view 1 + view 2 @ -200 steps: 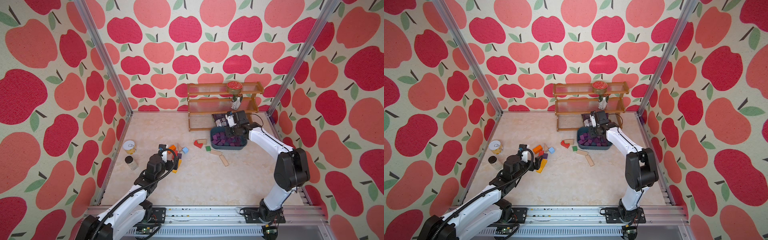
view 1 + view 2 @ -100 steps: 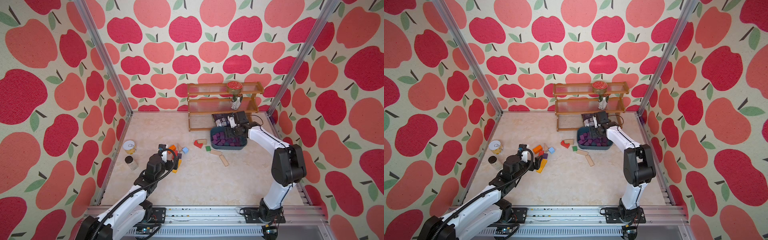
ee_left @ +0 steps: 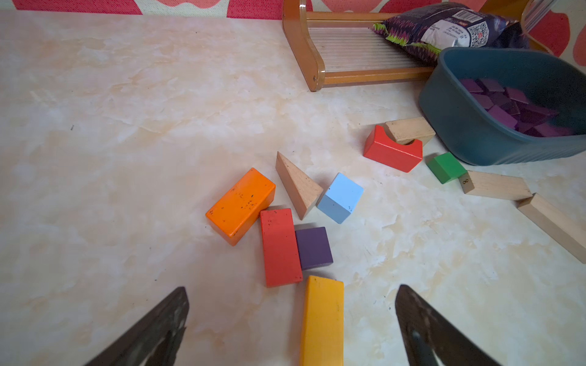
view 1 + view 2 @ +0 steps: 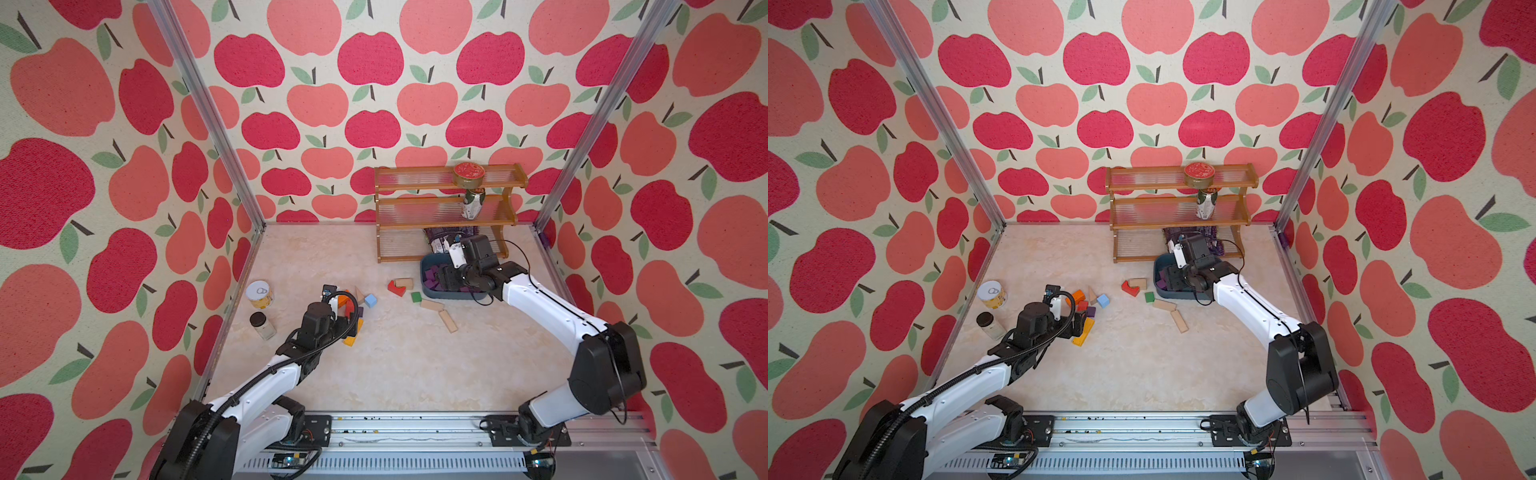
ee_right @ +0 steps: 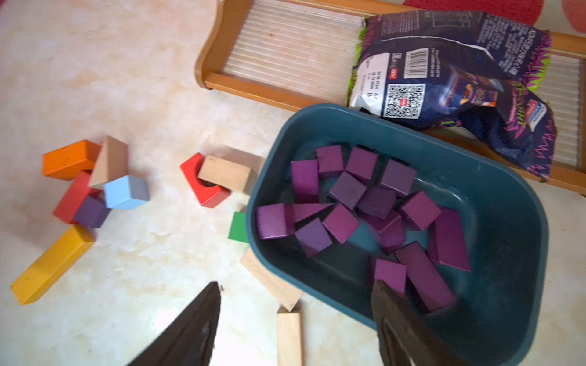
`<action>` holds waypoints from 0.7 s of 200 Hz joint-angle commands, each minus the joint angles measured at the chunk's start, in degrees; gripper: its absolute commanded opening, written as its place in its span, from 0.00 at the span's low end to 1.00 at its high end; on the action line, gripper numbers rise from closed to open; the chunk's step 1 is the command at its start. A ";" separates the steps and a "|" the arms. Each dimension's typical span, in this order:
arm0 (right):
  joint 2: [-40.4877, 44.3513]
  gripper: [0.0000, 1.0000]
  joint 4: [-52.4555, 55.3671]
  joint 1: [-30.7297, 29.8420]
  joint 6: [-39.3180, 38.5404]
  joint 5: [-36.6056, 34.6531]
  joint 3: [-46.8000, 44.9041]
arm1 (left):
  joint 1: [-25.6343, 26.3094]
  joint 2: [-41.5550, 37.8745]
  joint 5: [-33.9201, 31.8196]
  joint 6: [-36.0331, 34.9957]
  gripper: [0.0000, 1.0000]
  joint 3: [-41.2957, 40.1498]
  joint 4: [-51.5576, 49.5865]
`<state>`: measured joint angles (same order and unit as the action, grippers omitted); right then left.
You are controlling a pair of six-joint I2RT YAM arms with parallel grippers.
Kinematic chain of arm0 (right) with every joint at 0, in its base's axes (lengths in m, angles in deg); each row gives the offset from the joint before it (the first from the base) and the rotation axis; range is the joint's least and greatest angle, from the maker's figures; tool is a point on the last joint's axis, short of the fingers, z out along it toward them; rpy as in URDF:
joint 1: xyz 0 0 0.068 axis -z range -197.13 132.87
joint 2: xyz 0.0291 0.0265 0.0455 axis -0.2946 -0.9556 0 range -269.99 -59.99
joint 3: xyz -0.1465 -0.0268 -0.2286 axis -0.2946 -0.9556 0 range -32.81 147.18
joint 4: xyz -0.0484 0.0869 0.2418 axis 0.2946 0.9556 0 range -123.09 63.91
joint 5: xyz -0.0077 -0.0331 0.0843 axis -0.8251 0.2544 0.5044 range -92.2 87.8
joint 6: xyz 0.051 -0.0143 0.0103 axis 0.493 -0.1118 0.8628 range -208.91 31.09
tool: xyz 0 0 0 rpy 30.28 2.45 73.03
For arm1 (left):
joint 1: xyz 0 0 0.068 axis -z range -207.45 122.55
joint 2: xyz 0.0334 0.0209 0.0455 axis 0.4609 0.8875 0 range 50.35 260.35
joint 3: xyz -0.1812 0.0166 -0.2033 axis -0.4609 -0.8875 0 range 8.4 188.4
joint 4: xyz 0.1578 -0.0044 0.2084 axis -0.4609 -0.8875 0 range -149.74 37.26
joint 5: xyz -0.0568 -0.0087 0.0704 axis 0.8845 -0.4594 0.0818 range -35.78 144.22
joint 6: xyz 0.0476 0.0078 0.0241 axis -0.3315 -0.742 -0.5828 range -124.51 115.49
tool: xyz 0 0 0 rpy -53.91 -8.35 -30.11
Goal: Pick purple bricks into the storage bin
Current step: Place the building block in the storage box, then pick up the building block from the center of the board.
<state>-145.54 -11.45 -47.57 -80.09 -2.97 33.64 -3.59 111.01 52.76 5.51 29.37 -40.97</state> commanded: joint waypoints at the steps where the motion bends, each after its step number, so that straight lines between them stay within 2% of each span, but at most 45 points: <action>1: 4.50 0.77 -2.92 -0.52 3.67 4.70 -3.29 | -0.14 3.24 2.89 0.32 1.00 2.72 -1.83; 34: 11.40 0.81 -7.41 -1.50 5.84 11.55 -8.93 | -0.07 8.55 4.90 0.15 0.97 6.01 -3.69; 75: 16.25 0.83 -6.35 -1.29 6.75 14.10 -11.08 | -0.04 13.63 9.18 -0.82 0.96 10.69 -7.54; 126: 18.16 0.83 -0.59 -1.12 5.09 9.10 -11.60 | -0.08 16.17 12.79 0.30 0.96 14.41 -14.12; 140: 18.71 0.83 -0.17 -1.01 5.05 8.86 -12.10 | -0.06 16.76 15.85 0.12 0.95 14.80 -14.15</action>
<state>-128.30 -15.01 -48.86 -74.69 7.69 22.89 -3.59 126.49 63.65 5.09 42.31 -51.09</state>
